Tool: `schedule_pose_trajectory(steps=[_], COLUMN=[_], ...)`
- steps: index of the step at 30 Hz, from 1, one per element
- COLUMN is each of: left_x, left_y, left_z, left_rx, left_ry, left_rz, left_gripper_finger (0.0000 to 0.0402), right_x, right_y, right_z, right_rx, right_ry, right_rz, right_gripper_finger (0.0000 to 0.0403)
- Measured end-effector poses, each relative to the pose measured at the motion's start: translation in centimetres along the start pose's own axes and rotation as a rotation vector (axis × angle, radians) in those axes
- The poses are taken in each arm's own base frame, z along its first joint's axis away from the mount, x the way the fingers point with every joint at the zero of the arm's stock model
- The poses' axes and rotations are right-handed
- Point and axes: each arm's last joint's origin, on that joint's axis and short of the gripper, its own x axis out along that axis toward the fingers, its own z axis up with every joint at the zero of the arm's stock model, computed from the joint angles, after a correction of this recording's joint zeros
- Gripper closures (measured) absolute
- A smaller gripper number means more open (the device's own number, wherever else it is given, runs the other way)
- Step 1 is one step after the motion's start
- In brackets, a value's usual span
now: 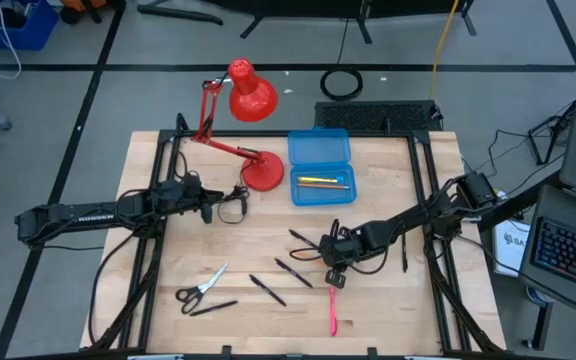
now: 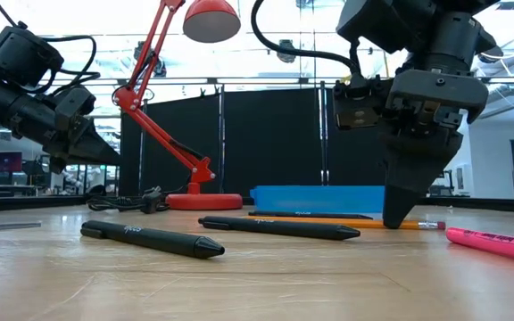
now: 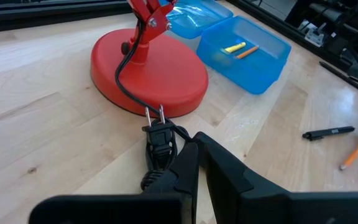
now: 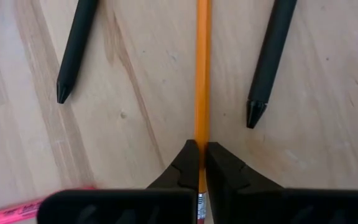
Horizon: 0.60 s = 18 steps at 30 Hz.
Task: Pick & place school supplies into a supply box
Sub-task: Put the orange pencil into the blue supply box
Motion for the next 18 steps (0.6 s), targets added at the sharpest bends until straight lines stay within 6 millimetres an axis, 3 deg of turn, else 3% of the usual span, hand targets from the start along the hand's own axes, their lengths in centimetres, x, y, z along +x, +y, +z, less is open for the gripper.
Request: schedule_pose_trajectory(steps=[18], left_x=[0.0], left_y=[0.0], left_z=[0.0], left_rx=[0.007], left_ry=[0.0], left_rz=[0.0], left_gripper_finger=[0.0371], right_x=[-0.06], right_y=[0.09], right_z=[0.07], right_rx=[-0.031], right_ry=[-0.037], right_rz=[-0.035], right_gripper_finger=[0.0402])
